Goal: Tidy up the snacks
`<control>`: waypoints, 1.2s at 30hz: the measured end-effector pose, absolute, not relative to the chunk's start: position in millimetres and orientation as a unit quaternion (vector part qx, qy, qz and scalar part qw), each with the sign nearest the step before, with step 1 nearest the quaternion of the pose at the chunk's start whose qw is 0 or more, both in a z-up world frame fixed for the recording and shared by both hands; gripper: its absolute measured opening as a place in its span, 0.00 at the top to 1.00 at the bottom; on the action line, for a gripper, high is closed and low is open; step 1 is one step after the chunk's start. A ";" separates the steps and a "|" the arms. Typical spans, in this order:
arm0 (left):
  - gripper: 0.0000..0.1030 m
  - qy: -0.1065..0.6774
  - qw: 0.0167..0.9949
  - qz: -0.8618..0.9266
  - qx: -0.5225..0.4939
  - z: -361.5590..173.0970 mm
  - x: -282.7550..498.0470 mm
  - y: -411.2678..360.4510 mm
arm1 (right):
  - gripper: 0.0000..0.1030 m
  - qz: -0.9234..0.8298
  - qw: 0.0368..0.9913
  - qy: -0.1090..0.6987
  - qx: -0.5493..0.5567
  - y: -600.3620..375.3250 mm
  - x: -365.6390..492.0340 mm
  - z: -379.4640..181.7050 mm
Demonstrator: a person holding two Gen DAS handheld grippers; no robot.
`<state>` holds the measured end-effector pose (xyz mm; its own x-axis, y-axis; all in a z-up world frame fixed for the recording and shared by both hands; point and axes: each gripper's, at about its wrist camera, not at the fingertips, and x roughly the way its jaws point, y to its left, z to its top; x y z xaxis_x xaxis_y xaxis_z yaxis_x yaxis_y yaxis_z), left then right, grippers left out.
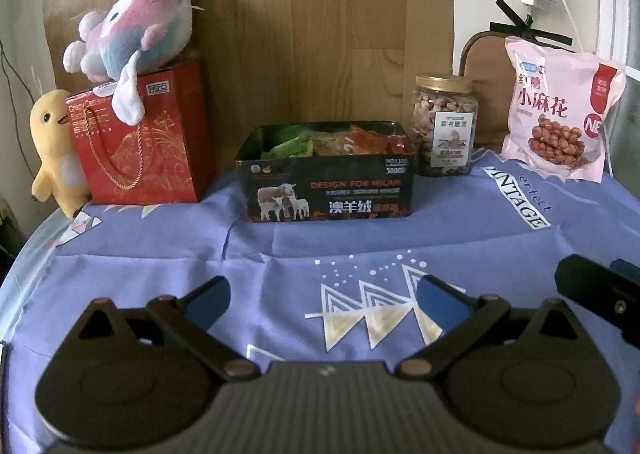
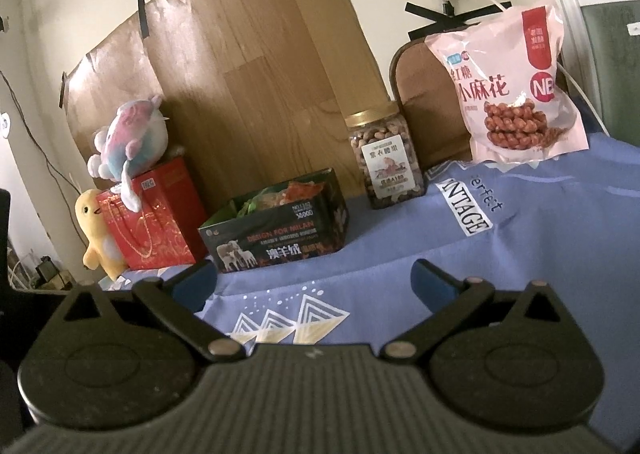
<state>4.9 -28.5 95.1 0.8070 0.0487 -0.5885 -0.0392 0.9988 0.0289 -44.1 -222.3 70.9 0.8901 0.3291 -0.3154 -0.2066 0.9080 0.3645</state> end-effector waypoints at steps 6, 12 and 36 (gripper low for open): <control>0.00 0.313 0.949 0.027 0.009 94.1 5.9 -28.6 | 0.00 0.141 0.958 0.190 0.163 -222.4 -43.4 70.3; 0.00 0.315 0.949 0.028 0.010 93.4 6.3 -28.4 | 0.00 0.142 0.958 0.191 0.163 -222.8 -43.8 69.6; 0.00 0.346 0.938 0.028 0.001 87.1 19.9 -26.5 | 0.00 0.140 0.955 0.197 0.171 -227.1 -41.5 65.7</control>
